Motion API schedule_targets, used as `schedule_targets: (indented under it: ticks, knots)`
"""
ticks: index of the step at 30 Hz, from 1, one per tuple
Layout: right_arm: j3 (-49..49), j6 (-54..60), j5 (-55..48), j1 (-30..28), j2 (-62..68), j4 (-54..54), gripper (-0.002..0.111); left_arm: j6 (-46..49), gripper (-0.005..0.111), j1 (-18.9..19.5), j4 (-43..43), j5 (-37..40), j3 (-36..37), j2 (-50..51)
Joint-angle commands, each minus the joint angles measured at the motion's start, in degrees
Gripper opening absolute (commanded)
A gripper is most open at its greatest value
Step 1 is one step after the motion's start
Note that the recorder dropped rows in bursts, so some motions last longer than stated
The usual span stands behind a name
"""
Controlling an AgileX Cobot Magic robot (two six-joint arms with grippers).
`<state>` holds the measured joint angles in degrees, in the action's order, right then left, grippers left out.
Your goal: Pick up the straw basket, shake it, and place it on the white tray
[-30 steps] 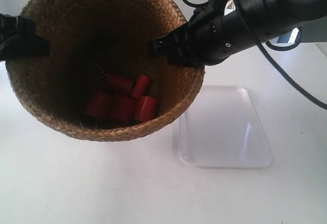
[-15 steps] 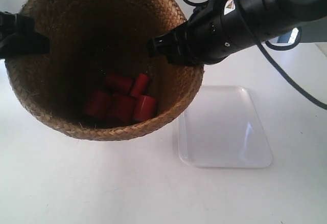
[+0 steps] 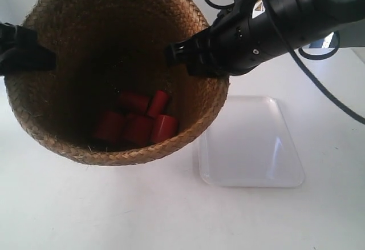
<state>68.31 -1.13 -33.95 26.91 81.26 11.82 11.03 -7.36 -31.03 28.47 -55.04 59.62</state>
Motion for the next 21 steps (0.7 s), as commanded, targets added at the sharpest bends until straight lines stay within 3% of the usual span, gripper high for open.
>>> schedule_targets:
  ticks: [1, 21]
  knots:
    - [-1.9, -1.8, 7.1, 0.5, -0.4, -1.3, 0.000, 1.0, 0.000, -0.7, -2.6, -5.3, 1.8, -0.8]
    - [-6.7, 1.1, 4.3, 0.5, -1.9, -1.3, 0.000, 2.8, 0.000, -0.7, 0.0, -5.3, 4.3, -3.5]
